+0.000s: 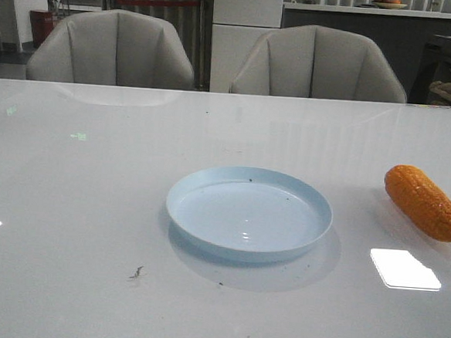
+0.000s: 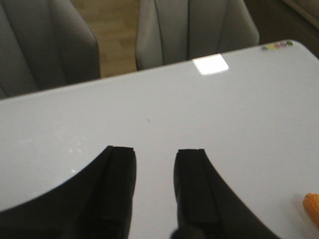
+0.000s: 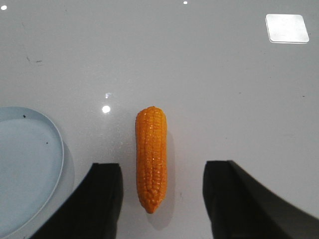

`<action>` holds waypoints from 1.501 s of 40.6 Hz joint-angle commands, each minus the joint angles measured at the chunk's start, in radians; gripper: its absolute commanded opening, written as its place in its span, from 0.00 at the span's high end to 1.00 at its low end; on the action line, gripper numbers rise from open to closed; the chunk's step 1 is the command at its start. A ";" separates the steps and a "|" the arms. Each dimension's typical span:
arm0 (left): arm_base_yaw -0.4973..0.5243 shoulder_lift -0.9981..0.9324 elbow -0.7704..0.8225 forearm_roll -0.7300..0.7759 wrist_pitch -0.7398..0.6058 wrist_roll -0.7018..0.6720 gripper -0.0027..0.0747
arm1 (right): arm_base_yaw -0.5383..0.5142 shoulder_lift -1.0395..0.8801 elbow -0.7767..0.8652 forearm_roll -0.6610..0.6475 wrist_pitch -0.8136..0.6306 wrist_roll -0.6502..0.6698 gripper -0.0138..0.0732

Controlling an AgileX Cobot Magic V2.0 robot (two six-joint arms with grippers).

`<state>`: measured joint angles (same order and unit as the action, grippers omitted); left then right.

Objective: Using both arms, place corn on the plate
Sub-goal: 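Set the plate down, open the left gripper and withdraw, then grasp the orange corn cob with the right gripper and lift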

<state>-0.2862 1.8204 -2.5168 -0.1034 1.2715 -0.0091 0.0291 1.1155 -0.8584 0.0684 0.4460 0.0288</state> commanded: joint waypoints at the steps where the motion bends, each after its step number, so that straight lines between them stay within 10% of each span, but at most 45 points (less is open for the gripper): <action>1: 0.003 -0.161 0.036 0.085 -0.004 -0.006 0.58 | 0.002 0.055 -0.094 -0.016 -0.056 -0.003 0.27; 27: 0.003 -0.670 1.223 0.309 -0.477 -0.146 0.58 | 0.004 0.624 -0.467 -0.018 0.228 -0.003 0.16; 51: 0.003 -0.762 1.276 0.306 -0.488 -0.146 0.58 | 0.063 0.787 -0.465 0.027 0.210 -0.014 0.17; 61: 0.003 -0.762 1.276 0.306 -0.480 -0.146 0.58 | 0.066 0.788 -0.516 -0.005 0.262 -0.014 0.43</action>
<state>-0.2845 1.0793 -1.2153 0.1966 0.8567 -0.1448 0.0952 1.9570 -1.3099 0.0739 0.6999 0.0230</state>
